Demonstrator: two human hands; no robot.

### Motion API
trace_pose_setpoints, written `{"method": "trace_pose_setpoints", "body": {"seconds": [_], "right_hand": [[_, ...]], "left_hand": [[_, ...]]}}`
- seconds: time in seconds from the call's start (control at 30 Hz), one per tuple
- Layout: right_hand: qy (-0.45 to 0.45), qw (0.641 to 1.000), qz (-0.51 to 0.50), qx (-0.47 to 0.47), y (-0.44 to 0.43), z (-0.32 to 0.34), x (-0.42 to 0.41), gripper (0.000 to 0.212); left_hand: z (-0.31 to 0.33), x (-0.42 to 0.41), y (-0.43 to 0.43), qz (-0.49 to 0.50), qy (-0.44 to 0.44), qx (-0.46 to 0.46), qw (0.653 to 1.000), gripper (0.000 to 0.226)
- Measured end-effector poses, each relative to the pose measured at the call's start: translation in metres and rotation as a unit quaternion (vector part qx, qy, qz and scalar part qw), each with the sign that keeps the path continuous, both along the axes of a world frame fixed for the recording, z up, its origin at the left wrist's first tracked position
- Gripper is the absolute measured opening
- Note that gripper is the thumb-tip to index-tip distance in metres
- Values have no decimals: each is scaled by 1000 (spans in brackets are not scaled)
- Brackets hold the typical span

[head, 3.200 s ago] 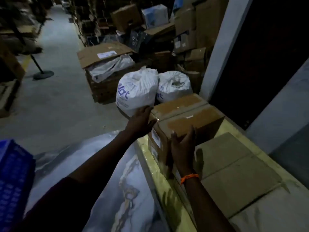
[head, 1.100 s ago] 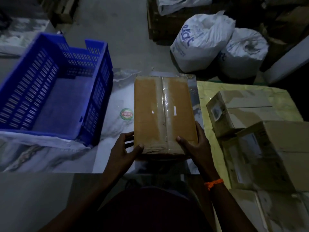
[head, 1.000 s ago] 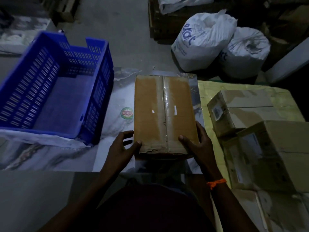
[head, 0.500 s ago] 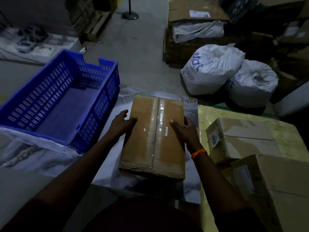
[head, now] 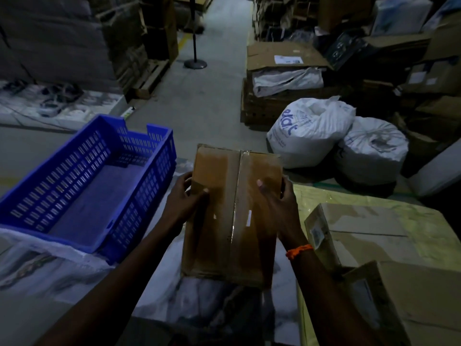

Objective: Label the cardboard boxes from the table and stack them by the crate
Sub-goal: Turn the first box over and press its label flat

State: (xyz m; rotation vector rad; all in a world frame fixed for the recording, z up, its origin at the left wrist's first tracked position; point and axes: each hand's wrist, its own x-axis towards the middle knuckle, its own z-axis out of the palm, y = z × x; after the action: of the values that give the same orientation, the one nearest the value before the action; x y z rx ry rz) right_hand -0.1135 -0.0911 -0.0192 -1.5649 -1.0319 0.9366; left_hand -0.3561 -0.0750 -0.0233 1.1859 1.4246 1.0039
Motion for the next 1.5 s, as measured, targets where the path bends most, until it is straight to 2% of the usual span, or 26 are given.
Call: {"method": "trace_pose_setpoints", "body": {"seconds": [0.1, 0.23, 0.37, 0.4, 0.47, 0.5, 0.53, 0.6, 0.7, 0.93, 1.0, 1.13, 1.2, 1.3, 1.4, 1.47, 1.5], "right_hand": [[42, 998, -25, 36, -1, 14, 2, 66], [47, 995, -67, 65, -12, 17, -2, 69], [54, 994, -76, 59, -28, 9, 2, 45], [53, 995, -73, 49, -33, 4, 4, 38], [58, 996, -61, 37, -46, -6, 7, 31], [63, 996, -55, 33, -52, -10, 8, 35], [69, 996, -49, 27, -58, -15, 8, 42], [88, 995, -40, 12, -67, -21, 7, 51], [80, 996, -26, 8, -78, -28, 8, 43], [97, 995, -12, 14, -79, -28, 20, 35], [91, 996, -17, 14, -75, -26, 23, 26], [90, 996, -4, 1, -63, -16, 27, 15], [80, 997, 3, -4, -53, -8, 29, 21], [61, 998, 24, -23, -30, 1, 31, 41], [38, 997, 36, -54, -3, 7, 30, 58], [33, 995, 44, -85, 11, 9, 28, 66], [47, 993, 49, -99, 16, 10, 27, 64]], "left_hand": [[22, 7, -4, 26, -44, 30, 998, 55], [30, 13, -12, 61, -56, 52, 995, 52], [35, 15, -25, 66, -77, 40, 994, 33], [35, 14, -28, 58, -91, 26, 994, 33], [28, 9, -36, 48, -88, -6, 995, 58], [23, 7, -40, 48, -75, -23, 996, 76], [16, 4, -45, 48, -68, -40, 996, 84], [6, -2, -54, 56, -70, -63, 994, 69], [-3, -10, -64, 47, -96, -91, 990, 48], [-3, -11, -69, 42, -109, -93, 989, 35], [-1, -11, -65, 45, -112, -93, 988, 33], [6, -13, -53, 40, -104, -93, 989, 47], [13, -11, -44, 32, -80, -69, 994, 52], [25, -7, -21, 38, -41, -44, 997, 46], [34, -3, 1, 8, -5, -62, 998, 52], [38, 2, 9, -27, 1, -85, 996, 44], [40, 5, 10, -37, -8, -90, 995, 34]]}}
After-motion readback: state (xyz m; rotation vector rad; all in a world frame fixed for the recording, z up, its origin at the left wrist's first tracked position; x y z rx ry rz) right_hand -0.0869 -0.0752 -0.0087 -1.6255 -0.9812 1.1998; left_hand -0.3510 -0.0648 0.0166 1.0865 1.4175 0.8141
